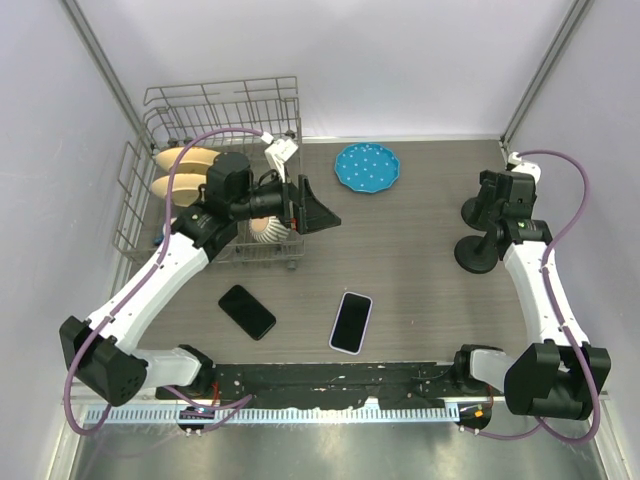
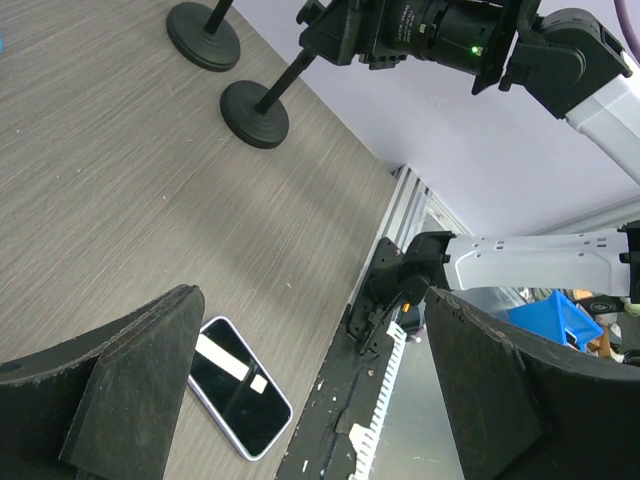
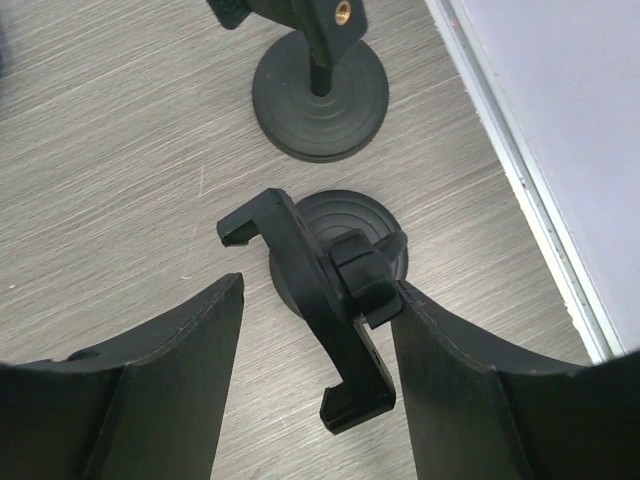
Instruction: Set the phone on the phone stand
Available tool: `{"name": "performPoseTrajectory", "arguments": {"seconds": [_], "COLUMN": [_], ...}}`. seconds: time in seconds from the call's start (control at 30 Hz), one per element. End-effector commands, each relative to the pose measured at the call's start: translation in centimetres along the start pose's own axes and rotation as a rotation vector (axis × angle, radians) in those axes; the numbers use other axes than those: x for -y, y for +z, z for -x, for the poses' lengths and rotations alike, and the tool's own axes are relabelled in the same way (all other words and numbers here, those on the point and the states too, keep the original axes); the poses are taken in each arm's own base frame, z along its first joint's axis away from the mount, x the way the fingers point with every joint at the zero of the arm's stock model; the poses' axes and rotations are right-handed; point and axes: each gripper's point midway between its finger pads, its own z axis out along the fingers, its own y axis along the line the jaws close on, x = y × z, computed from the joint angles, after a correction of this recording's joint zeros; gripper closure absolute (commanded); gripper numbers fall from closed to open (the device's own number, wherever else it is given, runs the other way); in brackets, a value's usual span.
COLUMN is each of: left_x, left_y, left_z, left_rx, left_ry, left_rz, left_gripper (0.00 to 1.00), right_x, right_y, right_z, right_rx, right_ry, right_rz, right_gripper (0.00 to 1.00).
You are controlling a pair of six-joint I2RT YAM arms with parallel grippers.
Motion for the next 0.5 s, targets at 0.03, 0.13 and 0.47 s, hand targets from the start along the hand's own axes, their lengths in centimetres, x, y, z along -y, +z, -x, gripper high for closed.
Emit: {"name": "performPoseTrajectory", "arguments": {"seconds": [0.03,0.13,0.47], "left_x": [1.7,1.8,2.2], "left_y": [-0.3,-0.3,-0.2], "left_z": [1.1,0.9,0.4], "left_rx": [0.014,0.010,-0.014], "left_ry": [0.052,0.058,0.090], "left_rz": [-0.045,-0.041,-0.015], "left_gripper": [0.04,0.05,0.06], "right_x": [0.9,1.2,-5.8], "right_y": [-0.2,-0.1,-1.3], "right_z": [0.9,1.2,1.8], "right_rx": [0.026,0.032,0.100], "right_ry": [-0.036,-0.043,-0.221], "right_rz": [-0.070,-0.093,0.084], "right_gripper": [0.41,0.46,0.92]}}
